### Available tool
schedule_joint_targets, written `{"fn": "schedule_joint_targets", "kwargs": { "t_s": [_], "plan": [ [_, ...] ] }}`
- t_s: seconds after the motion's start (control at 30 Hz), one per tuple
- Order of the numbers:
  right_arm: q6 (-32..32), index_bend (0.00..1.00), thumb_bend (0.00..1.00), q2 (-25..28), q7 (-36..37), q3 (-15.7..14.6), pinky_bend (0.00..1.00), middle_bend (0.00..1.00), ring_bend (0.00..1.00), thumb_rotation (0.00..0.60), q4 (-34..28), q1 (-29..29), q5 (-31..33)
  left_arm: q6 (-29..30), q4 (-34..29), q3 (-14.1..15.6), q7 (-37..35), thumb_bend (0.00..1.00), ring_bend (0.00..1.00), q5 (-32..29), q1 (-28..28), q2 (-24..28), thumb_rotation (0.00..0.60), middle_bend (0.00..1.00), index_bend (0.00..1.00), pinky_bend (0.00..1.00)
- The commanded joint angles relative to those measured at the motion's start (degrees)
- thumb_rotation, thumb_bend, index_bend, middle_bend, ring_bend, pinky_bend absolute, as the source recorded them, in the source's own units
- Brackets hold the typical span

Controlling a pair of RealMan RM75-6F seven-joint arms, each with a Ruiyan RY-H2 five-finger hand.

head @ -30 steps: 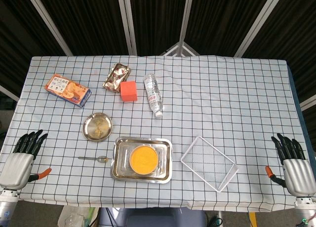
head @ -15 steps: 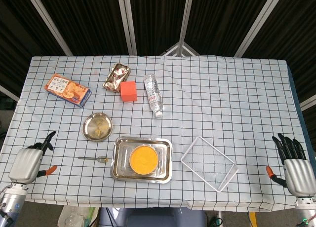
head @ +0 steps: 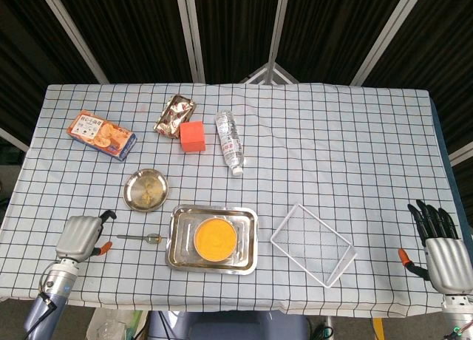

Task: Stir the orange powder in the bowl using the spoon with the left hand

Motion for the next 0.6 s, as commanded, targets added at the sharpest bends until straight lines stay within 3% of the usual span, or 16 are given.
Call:
{"fn": "schedule_joint_targets", "kwargs": {
  "t_s": [0.03,0.23,0.6],
  "plan": [
    [-0.01,0.00,0.36,0.01,0.04,0.00,0.00,0.00,0.00,0.600,-0.02,0.00,0.00,-1.20,0.56,-0.26,2.39,0.42,0.85,-2.57,-1.34,-2.17,0.600,0.89,0.40,0.91],
    [0.01,0.00,0.36,0.02,0.19,-0.05,0.00,0.00,0.00,0.600,0.03,0.00,-0.09,-1.87,1.98,-0.29,4.76,0.47,0.85,-5.73,-2.51,-5.12,0.600,0.89,0.44,0.92],
    [-0.05,0.00,0.36,0.01,0.14,0.00,0.00,0.00,0.00,0.600,-0.07,0.00,0.06,-1.54,6.03,0.01,5.53,0.47,0.85,-7.53,-3.62,-9.42,0.600,0.90,0.48,0.92]
  ]
}}
